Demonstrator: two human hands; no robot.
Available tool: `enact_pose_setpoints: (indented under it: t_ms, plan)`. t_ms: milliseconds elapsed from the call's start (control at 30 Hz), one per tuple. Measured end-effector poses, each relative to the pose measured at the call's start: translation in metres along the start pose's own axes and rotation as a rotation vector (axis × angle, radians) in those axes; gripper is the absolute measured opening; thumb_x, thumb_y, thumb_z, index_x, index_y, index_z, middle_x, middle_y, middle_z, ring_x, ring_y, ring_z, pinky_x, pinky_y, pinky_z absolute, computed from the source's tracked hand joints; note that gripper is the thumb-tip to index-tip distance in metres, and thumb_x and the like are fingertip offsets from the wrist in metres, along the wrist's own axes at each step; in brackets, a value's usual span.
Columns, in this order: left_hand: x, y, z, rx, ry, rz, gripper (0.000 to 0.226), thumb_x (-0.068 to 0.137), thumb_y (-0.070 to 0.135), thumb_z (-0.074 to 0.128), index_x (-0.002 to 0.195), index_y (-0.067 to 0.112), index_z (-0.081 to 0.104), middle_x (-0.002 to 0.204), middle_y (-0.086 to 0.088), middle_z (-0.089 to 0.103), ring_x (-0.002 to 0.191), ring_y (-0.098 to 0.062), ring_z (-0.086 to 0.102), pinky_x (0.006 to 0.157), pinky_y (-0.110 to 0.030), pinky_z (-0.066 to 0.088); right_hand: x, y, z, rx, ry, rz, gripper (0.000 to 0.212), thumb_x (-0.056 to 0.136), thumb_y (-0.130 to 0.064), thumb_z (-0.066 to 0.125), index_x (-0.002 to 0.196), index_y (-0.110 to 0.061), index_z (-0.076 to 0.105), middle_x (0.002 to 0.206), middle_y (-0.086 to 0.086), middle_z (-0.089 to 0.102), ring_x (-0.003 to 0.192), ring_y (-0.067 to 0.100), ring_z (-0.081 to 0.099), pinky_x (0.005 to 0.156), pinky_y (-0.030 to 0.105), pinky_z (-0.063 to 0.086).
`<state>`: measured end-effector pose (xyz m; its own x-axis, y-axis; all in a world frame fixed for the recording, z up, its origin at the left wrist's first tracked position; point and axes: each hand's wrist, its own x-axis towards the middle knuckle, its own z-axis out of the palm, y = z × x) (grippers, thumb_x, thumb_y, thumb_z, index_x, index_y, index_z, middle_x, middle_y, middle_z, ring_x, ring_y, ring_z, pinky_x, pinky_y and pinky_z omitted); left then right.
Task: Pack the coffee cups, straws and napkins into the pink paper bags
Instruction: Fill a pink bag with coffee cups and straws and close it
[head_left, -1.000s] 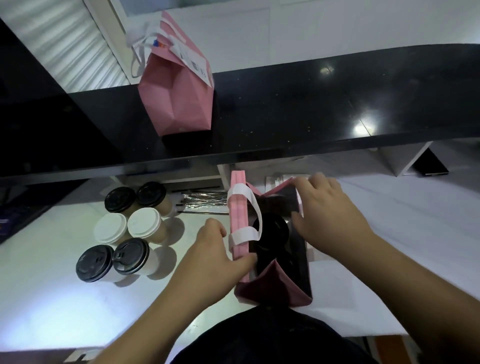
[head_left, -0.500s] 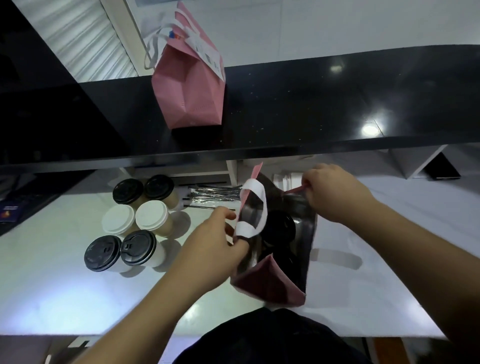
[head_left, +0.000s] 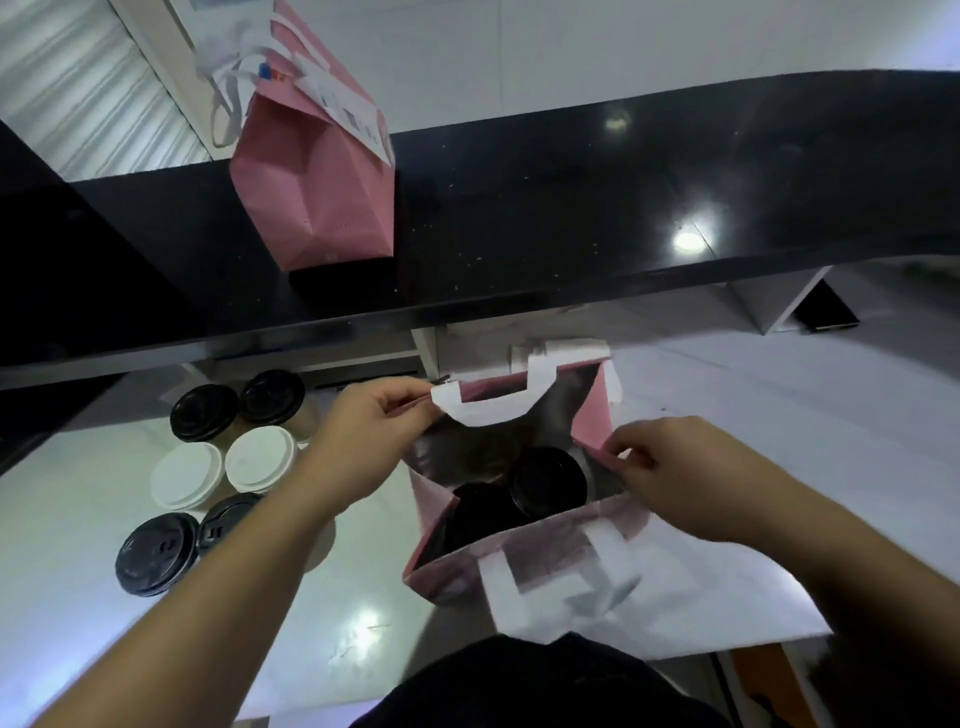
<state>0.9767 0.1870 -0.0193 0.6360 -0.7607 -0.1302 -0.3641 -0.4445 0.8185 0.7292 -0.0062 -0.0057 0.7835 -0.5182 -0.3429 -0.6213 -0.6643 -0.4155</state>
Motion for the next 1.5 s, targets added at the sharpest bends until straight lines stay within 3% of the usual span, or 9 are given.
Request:
enact_pose_setpoints:
  t_ms: [167,300,400,567,733,900,1033,1267,1500]
  plan:
    - [0.013,-0.007,-0.001,-0.144,-0.139,0.011,0.028,0.084,0.060,0.069,0.104,0.043,0.080,0.101,0.010,0.080,0.094,-0.011,0.077,0.084,-0.036,0.062,-0.024,0.003,0.013,0.084,-0.122,0.012,0.025,0.101,-0.032,0.051,0.114,-0.039,0.071,0.079,-0.026,0.063,0.071,-0.004,0.061,0.056,0.013,0.040]
    - [0.014,-0.011,0.001,-0.208,-0.207,0.020,0.018,0.096,0.025,0.066,0.102,0.035,0.080,0.103,0.001,0.079,0.095,-0.022,0.077,0.086,-0.043,0.063,-0.012,0.019,-0.007,0.318,-0.281,0.063,0.031,0.104,-0.040,0.047,0.096,-0.028,0.075,0.087,-0.011,0.074,0.079,0.007,0.070,0.072,0.028,0.060]
    - [0.013,-0.013,0.004,-0.221,-0.221,0.012,0.029,0.101,0.002,0.060,0.102,0.024,0.079,0.100,-0.005,0.079,0.093,-0.029,0.076,0.088,-0.056,0.062,0.028,0.043,-0.019,0.452,-0.142,0.190,0.024,0.104,-0.023,0.052,0.098,-0.025,0.075,0.088,-0.009,0.078,0.078,0.012,0.075,0.072,0.031,0.063]
    - [0.011,-0.010,0.005,-0.287,-0.254,0.002,0.020,0.092,0.035,0.067,0.103,0.027,0.081,0.103,-0.005,0.079,0.094,-0.030,0.076,0.086,-0.058,0.062,0.122,0.064,0.002,0.324,0.081,0.212,0.016,0.096,-0.010,0.061,0.102,-0.017,0.074,0.101,0.000,0.076,0.084,0.017,0.071,0.082,0.040,0.061]
    - [0.013,-0.009,0.006,-0.350,-0.256,-0.015,0.020,0.091,0.030,0.066,0.102,0.028,0.083,0.105,-0.003,0.080,0.095,-0.024,0.077,0.077,-0.038,0.064,0.192,0.060,0.031,0.065,-0.006,0.069,0.028,0.094,-0.027,0.071,0.120,-0.019,0.072,0.121,0.000,0.072,0.101,0.018,0.066,0.084,0.027,0.048]
    - [0.015,-0.009,0.007,-0.367,-0.281,-0.044,0.022,0.093,0.023,0.064,0.102,0.028,0.083,0.107,-0.002,0.080,0.097,-0.023,0.077,0.082,-0.042,0.061,0.222,0.062,0.055,-0.093,-0.089,0.000,0.052,0.087,-0.037,0.078,0.135,-0.020,0.065,0.136,0.006,0.058,0.124,0.026,0.055,0.105,0.040,0.047]
    - [0.018,-0.007,0.006,-0.370,-0.251,-0.030,0.021,0.090,0.028,0.064,0.100,0.032,0.083,0.105,-0.001,0.080,0.098,-0.022,0.077,0.081,-0.036,0.063,0.229,0.071,0.065,-0.132,-0.042,-0.056,0.035,0.093,-0.034,0.072,0.123,-0.017,0.072,0.124,0.008,0.066,0.112,0.027,0.061,0.097,0.039,0.051]
    - [0.020,-0.010,0.008,-0.459,-0.269,-0.091,0.022,0.090,0.029,0.066,0.101,0.022,0.084,0.105,-0.010,0.079,0.083,-0.030,0.078,0.065,-0.047,0.065,0.229,0.081,0.060,-0.056,-0.047,0.004,0.030,0.104,-0.031,0.055,0.117,-0.017,0.077,0.121,0.006,0.071,0.107,0.028,0.064,0.089,0.032,0.047]
    - [0.020,-0.014,0.007,-0.459,-0.268,-0.103,0.023,0.090,0.032,0.067,0.103,0.021,0.083,0.101,-0.011,0.079,0.081,-0.032,0.078,0.065,-0.049,0.064,0.231,0.084,0.065,0.180,0.103,0.129,0.037,0.106,-0.023,0.047,0.075,-0.005,0.056,0.070,0.012,0.059,0.068,0.031,0.054,0.056,0.032,0.036]
